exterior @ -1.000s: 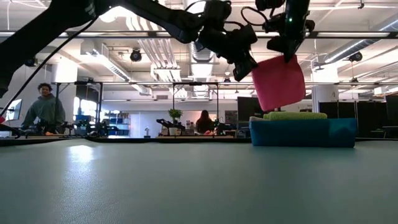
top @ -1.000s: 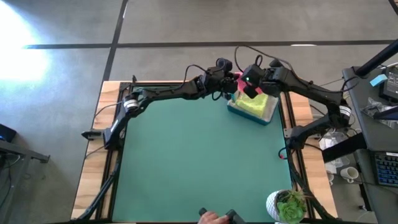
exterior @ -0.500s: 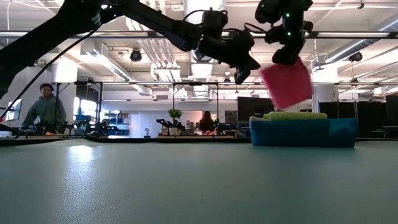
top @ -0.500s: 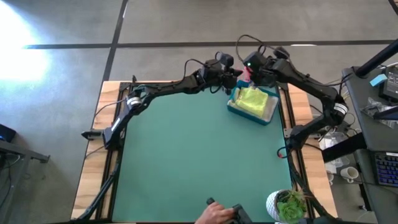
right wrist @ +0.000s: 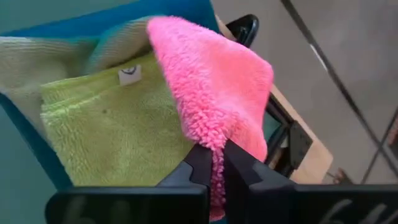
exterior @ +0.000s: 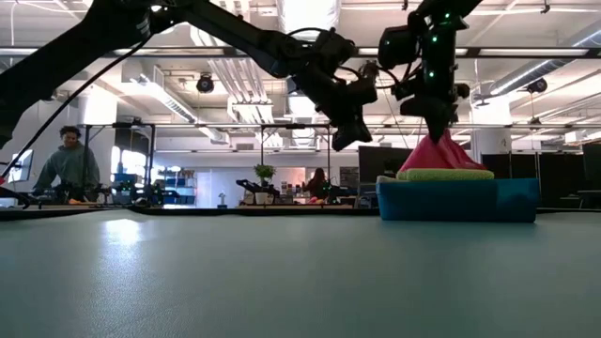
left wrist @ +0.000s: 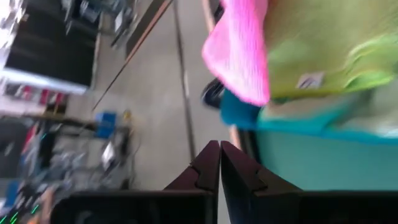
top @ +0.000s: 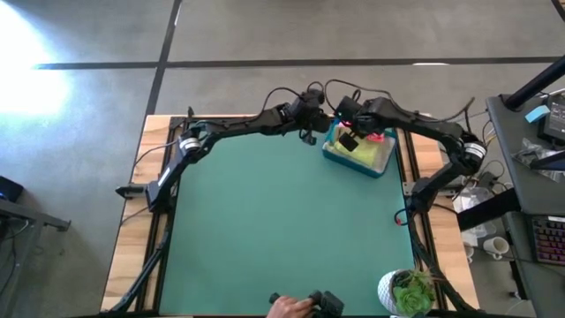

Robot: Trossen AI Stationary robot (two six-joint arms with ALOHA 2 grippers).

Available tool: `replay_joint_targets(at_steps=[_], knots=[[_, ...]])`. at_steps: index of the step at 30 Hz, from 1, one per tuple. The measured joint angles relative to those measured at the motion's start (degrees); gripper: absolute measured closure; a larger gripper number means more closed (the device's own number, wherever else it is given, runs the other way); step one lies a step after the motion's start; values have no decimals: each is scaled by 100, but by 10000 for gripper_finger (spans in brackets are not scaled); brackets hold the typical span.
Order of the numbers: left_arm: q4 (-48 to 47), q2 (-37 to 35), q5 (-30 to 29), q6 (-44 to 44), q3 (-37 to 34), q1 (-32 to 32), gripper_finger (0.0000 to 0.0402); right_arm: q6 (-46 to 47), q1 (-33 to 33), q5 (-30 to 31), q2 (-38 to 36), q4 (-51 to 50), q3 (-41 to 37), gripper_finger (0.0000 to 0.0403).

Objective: Fold microfiber towels
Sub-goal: Put the folded pink microfiber cloth into the blue bin

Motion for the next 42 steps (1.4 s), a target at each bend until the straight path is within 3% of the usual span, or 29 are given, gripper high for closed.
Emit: replay_joint_targets(at_steps=[8,13,21,26,33,37,42], knots=[[-350,-358,-710,-110,4,2,401,276,168,-597,0,-45,21,394],[-1026,-680,-726,-635,14,17,401,479,285,-990,89,-49,23,394],[-2404,-1350,-804,-1421,13,20,401,1011,475,-1052,375,-63,23,394],[-2899,-1647,-810,-2023,4,33,401,858,547,-1164,568,-91,23,394],[-2840,-1666,-501,-2033,-140,118,401,811,639,-883,366,-215,23,394],[-2288,-1660,164,-2011,-403,181,401,807,651,-871,32,-233,23,394],[-1447,-1656,379,-1988,-584,166,401,809,665,-895,-407,-248,23,394]])
